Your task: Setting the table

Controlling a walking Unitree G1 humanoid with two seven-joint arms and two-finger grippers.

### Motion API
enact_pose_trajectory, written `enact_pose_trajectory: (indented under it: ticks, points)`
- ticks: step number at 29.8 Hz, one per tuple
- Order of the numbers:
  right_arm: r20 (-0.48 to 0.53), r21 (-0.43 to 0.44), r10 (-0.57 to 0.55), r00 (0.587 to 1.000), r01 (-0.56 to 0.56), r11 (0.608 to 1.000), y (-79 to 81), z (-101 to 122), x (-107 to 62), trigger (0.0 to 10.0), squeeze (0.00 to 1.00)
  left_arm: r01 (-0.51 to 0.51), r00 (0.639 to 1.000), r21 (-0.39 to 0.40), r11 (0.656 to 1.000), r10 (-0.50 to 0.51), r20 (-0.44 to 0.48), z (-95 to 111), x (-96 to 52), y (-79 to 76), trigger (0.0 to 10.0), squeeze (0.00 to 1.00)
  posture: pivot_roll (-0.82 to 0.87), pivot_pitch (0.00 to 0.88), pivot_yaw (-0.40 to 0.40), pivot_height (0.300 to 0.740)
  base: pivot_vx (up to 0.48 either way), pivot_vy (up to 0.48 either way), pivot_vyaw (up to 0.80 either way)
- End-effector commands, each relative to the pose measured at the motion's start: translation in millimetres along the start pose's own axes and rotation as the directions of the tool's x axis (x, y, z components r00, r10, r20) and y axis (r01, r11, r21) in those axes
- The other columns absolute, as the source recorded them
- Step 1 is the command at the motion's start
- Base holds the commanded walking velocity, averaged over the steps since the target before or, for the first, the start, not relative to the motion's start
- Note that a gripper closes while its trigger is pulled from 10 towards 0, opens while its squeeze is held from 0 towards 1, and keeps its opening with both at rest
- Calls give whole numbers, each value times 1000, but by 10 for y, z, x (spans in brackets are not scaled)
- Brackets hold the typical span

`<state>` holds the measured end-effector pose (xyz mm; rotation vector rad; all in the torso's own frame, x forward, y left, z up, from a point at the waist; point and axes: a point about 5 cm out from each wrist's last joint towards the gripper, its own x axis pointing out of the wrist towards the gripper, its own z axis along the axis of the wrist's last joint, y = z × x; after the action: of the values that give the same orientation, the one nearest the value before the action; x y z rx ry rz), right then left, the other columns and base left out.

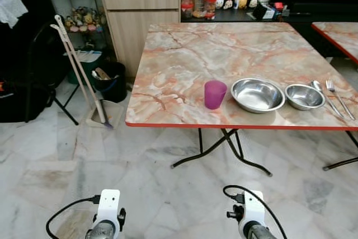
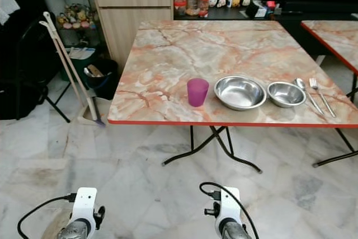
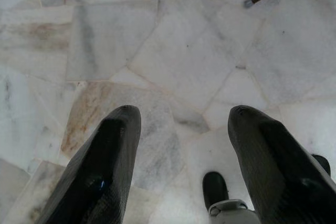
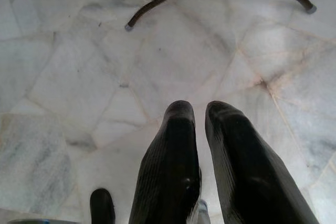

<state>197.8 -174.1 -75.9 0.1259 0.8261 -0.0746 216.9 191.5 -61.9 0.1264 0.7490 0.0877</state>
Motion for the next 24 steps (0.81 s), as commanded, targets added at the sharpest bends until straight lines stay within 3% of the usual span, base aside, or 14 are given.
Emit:
enact_pose_trajectory:
  ticks: [1, 8, 24]
  points:
    - [4, 15, -20, 1000, 20, 1000, -43, -5, -7, 10000, 0, 6, 1000, 15, 1000, -5, -11, 9, 8, 3, 10000, 0, 35, 0, 4, 740, 0, 0, 0]
    - [1, 21, -30, 1000, 30, 999, -74, -15, -13, 10000, 0, -2, 1000, 32, 999, 3, -11, 13, 9, 4, 10000, 0, 31, 0, 3, 740, 0, 0, 0]
    - [10, 14, -25, 1000, 25, 1000, -76, 23, -4, 10000, 0, -13, 1000, 19, 1000, 13, -25, -27, -1, 8, 10000, 0, 29, 0, -6, 740, 0, -400, 0]
